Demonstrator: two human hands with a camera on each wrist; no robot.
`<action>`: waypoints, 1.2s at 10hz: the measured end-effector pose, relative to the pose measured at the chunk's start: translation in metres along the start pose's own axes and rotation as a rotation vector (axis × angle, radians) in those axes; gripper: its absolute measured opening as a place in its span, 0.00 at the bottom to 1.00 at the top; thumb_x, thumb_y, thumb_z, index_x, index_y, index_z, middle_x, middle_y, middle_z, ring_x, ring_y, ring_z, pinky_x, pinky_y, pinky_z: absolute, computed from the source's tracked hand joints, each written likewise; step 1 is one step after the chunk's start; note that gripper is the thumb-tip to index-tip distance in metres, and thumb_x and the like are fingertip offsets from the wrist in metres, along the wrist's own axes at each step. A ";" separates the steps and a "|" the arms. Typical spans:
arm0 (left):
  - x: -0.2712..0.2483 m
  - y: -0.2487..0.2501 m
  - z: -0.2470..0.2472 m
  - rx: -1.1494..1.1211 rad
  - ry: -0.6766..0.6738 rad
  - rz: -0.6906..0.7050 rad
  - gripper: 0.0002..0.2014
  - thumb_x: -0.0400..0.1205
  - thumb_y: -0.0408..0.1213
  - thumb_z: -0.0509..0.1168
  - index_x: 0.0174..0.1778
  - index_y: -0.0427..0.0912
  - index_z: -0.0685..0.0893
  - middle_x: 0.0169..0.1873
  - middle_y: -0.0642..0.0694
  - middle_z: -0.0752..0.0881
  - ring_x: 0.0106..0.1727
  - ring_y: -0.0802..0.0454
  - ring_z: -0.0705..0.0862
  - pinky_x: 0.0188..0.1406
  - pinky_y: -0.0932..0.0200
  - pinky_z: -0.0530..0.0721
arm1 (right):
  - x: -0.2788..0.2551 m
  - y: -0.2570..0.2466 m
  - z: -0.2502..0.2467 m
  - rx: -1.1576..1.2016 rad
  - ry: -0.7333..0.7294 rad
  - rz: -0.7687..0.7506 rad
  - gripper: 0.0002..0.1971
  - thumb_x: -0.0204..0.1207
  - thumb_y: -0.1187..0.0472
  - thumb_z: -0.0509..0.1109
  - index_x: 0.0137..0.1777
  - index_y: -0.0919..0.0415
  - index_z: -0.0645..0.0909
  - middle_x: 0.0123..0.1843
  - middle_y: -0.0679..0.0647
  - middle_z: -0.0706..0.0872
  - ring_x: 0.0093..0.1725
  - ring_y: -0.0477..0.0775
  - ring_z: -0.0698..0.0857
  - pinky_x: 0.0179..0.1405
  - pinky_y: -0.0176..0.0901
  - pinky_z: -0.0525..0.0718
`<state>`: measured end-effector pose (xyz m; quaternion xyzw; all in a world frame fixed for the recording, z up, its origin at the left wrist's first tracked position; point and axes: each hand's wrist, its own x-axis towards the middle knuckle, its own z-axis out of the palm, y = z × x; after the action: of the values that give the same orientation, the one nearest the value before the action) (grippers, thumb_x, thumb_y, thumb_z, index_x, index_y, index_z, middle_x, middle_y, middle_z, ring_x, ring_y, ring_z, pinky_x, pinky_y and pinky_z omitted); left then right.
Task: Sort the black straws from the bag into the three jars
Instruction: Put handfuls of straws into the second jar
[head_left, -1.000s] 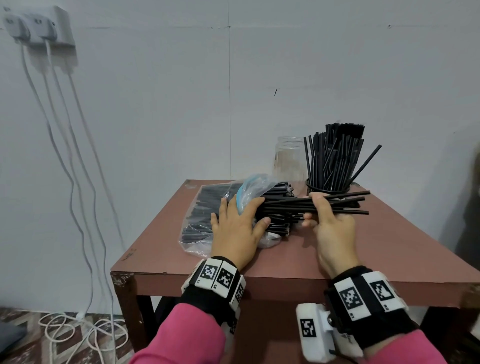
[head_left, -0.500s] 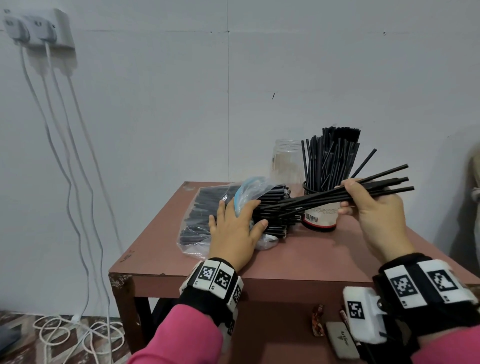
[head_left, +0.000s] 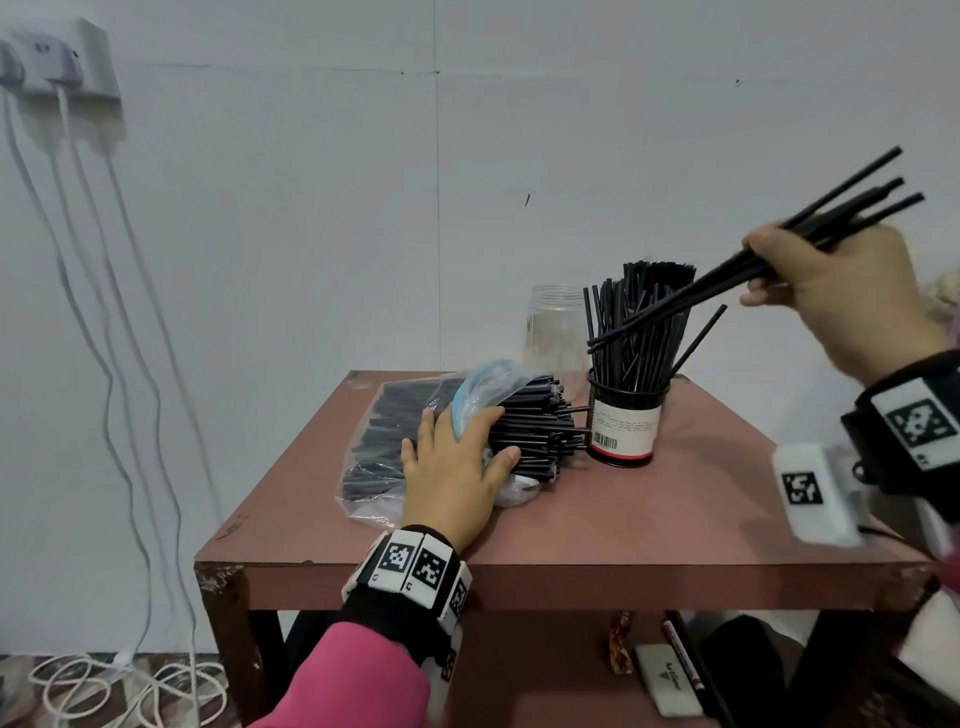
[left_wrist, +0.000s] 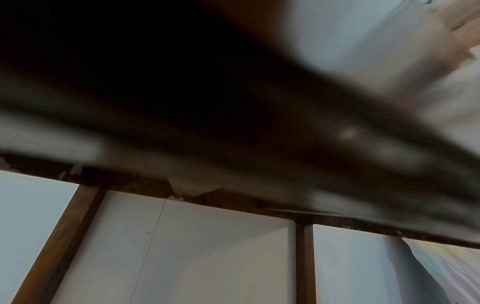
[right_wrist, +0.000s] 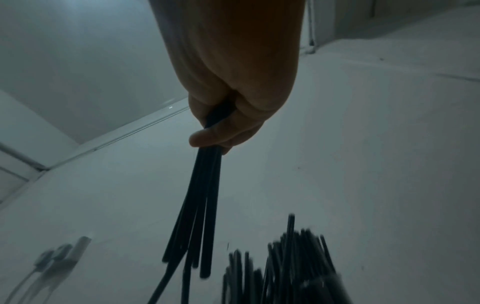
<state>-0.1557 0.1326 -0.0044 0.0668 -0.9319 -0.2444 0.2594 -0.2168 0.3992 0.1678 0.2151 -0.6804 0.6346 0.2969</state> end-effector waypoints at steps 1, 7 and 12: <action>0.000 0.000 0.000 -0.003 0.002 -0.001 0.23 0.84 0.58 0.55 0.77 0.66 0.64 0.81 0.50 0.59 0.85 0.44 0.44 0.81 0.35 0.42 | 0.023 -0.012 -0.002 -0.191 -0.057 -0.025 0.09 0.77 0.65 0.70 0.48 0.73 0.83 0.32 0.55 0.84 0.22 0.44 0.84 0.28 0.32 0.86; 0.002 -0.002 0.002 0.002 0.009 -0.002 0.23 0.84 0.59 0.55 0.76 0.67 0.64 0.81 0.52 0.59 0.85 0.46 0.44 0.81 0.36 0.42 | 0.026 0.059 0.086 -0.697 -0.270 0.292 0.25 0.71 0.63 0.79 0.57 0.64 0.64 0.45 0.62 0.83 0.28 0.58 0.88 0.26 0.47 0.85; 0.001 -0.001 0.001 -0.005 0.005 -0.003 0.24 0.84 0.59 0.55 0.77 0.67 0.63 0.81 0.52 0.59 0.85 0.46 0.44 0.81 0.36 0.42 | 0.022 0.068 0.079 -0.417 -0.034 0.074 0.20 0.81 0.73 0.60 0.73 0.69 0.69 0.61 0.57 0.73 0.39 0.58 0.87 0.35 0.53 0.90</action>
<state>-0.1571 0.1318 -0.0052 0.0682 -0.9306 -0.2471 0.2615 -0.2889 0.3296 0.1311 0.1343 -0.8094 0.4867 0.2999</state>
